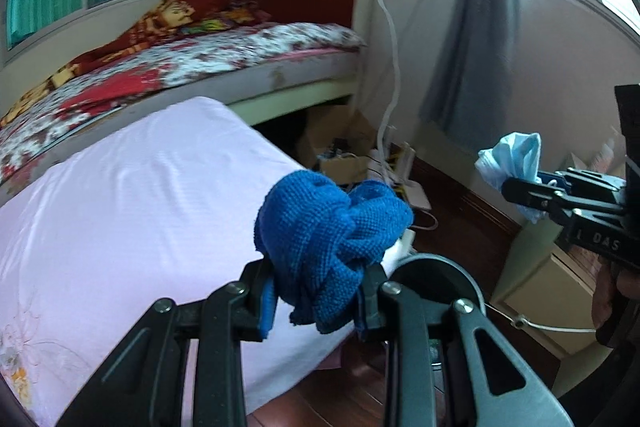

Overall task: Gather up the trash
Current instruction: 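Carry the blue sock and white sock over the black bin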

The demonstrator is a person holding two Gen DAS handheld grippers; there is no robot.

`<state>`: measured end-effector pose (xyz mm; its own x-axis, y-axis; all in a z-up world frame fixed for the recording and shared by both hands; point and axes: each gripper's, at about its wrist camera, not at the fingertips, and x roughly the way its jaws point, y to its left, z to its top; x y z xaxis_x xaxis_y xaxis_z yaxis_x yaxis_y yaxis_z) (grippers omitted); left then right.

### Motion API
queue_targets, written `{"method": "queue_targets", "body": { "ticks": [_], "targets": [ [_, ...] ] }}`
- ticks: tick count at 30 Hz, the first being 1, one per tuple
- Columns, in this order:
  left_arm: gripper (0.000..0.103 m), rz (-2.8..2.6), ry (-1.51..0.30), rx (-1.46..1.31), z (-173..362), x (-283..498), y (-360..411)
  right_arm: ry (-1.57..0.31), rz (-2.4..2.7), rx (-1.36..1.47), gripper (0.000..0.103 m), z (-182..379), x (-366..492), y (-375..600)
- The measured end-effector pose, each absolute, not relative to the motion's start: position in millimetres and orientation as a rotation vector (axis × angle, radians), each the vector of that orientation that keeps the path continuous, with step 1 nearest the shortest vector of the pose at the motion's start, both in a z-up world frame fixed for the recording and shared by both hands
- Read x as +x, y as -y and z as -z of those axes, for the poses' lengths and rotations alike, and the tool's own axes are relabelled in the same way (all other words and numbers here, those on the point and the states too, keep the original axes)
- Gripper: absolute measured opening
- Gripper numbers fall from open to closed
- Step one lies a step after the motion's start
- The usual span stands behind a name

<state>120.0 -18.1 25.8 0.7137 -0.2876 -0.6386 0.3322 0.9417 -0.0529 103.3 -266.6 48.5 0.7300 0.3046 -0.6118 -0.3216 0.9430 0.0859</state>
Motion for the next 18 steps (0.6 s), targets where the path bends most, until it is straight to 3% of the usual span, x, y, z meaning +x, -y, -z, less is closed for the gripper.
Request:
{"method": "queue_targets", "body": {
  "ticks": [18],
  "targets": [
    [0.031, 0.485, -0.731, 0.131, -6.8, 99.4, 102.6, -0.695, -0.216, 0.062, 0.027, -25.3, 67.3, 344.7]
  ]
}}
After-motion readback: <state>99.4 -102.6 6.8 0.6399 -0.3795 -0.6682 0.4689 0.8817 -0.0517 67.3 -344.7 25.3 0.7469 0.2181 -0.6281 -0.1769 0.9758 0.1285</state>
